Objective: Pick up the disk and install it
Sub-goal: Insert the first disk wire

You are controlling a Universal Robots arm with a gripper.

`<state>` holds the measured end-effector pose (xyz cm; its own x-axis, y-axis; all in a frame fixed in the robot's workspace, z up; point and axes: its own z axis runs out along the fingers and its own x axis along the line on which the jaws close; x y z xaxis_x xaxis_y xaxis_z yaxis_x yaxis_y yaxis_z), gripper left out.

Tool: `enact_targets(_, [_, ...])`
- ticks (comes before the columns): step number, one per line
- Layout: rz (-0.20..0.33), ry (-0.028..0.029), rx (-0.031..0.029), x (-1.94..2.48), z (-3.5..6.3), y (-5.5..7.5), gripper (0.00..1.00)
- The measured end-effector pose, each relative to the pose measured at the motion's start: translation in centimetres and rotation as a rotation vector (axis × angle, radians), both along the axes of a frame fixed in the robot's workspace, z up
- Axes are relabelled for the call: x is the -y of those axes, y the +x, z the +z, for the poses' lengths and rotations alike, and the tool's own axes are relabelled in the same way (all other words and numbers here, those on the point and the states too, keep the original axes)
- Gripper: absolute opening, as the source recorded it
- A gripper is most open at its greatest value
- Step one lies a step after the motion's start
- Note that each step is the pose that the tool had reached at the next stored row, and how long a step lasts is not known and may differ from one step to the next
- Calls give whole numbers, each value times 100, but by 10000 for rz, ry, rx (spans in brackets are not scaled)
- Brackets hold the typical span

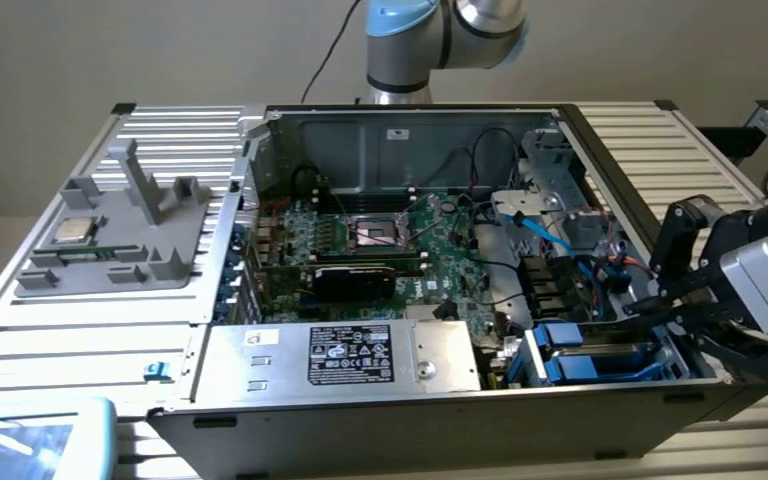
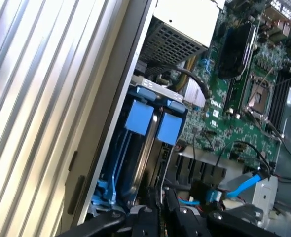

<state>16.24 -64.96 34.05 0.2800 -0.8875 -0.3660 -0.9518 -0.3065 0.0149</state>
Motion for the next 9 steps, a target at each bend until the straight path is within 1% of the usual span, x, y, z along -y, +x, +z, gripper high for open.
enact_targets(2, [1, -172, 14, -31, 18, 0, 16])
enact_targets(4, [1, -385, 26, -71, 31, -1, 16])
enact_targets(6, [2, -547, 45, -112, 46, -2, 16])
enact_targets(7, [4, -602, 56, -131, 61, -4, 16])
enact_targets(9, [6, -683, 77, -171, 97, -11, 16])
